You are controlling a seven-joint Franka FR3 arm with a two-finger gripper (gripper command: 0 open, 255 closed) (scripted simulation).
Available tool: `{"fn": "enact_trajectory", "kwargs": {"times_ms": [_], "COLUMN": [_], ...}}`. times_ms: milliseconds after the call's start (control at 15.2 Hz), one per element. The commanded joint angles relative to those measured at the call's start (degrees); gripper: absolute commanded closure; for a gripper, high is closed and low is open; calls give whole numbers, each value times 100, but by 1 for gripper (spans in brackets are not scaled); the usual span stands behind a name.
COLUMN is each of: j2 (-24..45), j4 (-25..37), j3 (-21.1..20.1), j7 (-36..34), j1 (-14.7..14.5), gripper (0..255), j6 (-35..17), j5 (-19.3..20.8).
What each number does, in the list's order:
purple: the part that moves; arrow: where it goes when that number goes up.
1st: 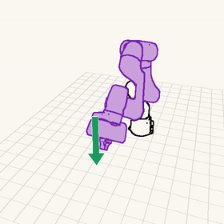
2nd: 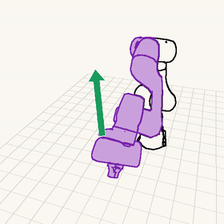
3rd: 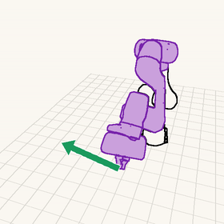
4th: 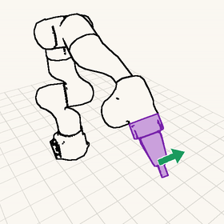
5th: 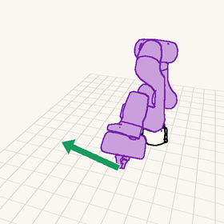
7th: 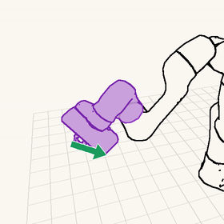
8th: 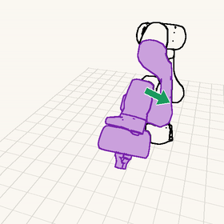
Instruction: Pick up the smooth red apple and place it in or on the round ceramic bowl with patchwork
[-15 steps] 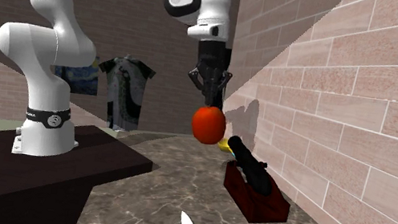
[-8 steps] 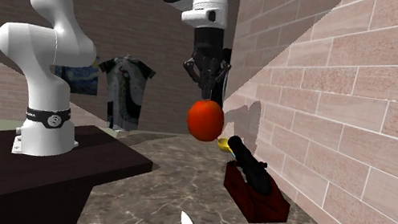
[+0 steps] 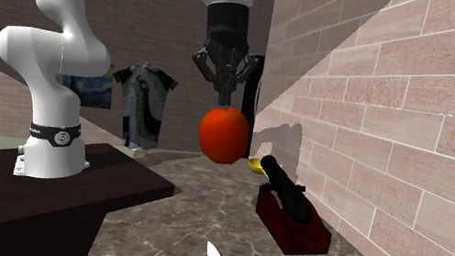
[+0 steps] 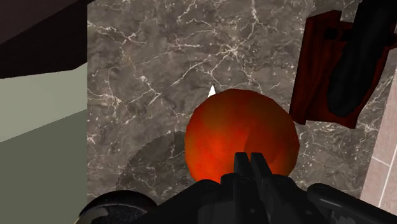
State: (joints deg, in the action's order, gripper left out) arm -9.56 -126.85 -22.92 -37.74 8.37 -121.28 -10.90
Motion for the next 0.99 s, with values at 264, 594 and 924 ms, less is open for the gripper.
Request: {"fn": "enact_trajectory", "kwargs": {"times_ms": [264,594,924], "j2": [396,839,1395], "j4": [593,1263,2112], "j3": [441,749,1009], "j7": [676,1163,1603], "j1": [381,667,930], "gripper": [255,255,255], "j6": [309,615,975], "j5": [202,359,498]}}
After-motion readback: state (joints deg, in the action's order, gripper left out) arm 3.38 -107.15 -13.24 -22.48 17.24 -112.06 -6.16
